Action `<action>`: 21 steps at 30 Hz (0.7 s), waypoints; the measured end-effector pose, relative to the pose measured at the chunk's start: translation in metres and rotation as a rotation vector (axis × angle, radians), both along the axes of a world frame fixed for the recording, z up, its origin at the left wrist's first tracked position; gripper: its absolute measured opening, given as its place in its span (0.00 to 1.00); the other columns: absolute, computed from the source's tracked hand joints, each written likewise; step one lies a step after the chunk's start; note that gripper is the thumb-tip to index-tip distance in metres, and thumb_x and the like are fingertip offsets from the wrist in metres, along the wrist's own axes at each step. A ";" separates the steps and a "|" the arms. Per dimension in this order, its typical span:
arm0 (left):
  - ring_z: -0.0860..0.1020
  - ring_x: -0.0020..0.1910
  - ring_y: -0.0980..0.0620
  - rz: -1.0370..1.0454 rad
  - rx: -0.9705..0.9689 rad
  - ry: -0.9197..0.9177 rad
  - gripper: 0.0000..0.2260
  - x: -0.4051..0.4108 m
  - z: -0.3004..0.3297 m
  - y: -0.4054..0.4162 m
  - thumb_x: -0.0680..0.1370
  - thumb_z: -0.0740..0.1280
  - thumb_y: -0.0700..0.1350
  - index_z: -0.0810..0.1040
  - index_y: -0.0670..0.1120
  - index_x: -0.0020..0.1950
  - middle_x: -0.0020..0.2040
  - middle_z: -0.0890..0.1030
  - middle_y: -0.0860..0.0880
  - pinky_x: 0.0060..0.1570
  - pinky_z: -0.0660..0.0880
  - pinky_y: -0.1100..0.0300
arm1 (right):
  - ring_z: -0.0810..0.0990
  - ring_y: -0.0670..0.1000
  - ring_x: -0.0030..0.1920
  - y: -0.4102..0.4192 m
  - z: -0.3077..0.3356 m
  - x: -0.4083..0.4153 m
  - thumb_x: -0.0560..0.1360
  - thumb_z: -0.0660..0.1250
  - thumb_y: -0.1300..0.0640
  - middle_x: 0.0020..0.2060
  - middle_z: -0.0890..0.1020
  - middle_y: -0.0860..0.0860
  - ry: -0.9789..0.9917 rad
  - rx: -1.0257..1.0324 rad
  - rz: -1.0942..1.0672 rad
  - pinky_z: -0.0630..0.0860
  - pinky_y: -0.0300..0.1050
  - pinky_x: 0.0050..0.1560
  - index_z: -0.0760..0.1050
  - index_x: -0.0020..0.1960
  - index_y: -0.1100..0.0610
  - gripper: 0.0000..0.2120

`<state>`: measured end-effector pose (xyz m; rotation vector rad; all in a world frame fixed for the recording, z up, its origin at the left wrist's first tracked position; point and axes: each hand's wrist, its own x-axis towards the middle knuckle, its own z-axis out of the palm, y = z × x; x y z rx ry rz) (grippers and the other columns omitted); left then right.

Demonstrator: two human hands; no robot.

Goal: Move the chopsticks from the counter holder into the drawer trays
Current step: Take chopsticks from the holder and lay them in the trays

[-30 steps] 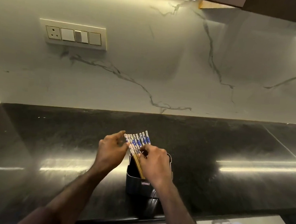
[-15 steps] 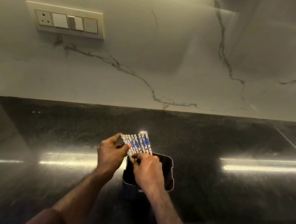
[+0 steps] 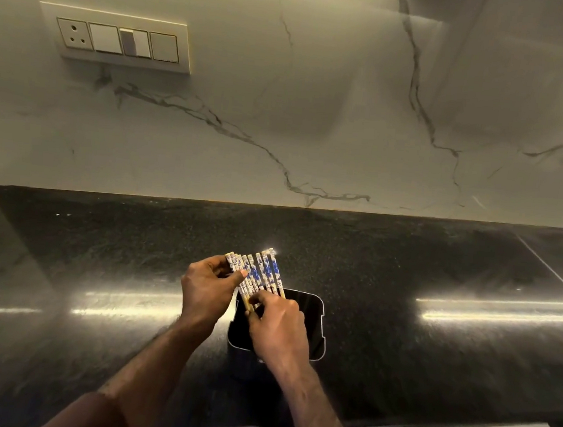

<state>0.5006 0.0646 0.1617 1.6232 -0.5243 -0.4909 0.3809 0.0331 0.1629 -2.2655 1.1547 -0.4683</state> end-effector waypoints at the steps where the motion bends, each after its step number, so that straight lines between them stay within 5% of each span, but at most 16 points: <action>1: 0.84 0.40 0.60 -0.002 -0.003 0.001 0.11 -0.001 0.001 0.000 0.70 0.76 0.36 0.83 0.52 0.44 0.39 0.85 0.55 0.39 0.78 0.68 | 0.83 0.52 0.45 0.000 0.000 -0.001 0.77 0.65 0.56 0.46 0.84 0.50 -0.002 0.005 0.002 0.81 0.54 0.47 0.78 0.53 0.51 0.07; 9: 0.83 0.37 0.61 0.082 0.034 -0.044 0.10 -0.003 0.000 -0.002 0.69 0.77 0.38 0.84 0.47 0.48 0.39 0.85 0.55 0.38 0.79 0.65 | 0.83 0.49 0.43 -0.002 -0.004 -0.010 0.77 0.65 0.55 0.46 0.84 0.49 -0.016 0.004 0.021 0.82 0.50 0.45 0.79 0.55 0.51 0.08; 15: 0.84 0.43 0.52 0.105 0.003 -0.030 0.13 -0.003 0.008 0.000 0.71 0.75 0.37 0.82 0.42 0.54 0.44 0.85 0.48 0.48 0.82 0.50 | 0.83 0.47 0.43 -0.006 -0.003 -0.016 0.78 0.64 0.54 0.46 0.85 0.48 -0.039 -0.018 0.010 0.82 0.48 0.45 0.79 0.57 0.51 0.10; 21: 0.84 0.47 0.47 0.005 -0.081 -0.004 0.16 -0.003 0.034 0.007 0.71 0.74 0.34 0.80 0.40 0.58 0.48 0.85 0.44 0.52 0.80 0.48 | 0.83 0.49 0.47 -0.008 0.009 -0.015 0.77 0.64 0.49 0.47 0.85 0.48 -0.129 -0.030 0.027 0.80 0.49 0.49 0.78 0.59 0.50 0.12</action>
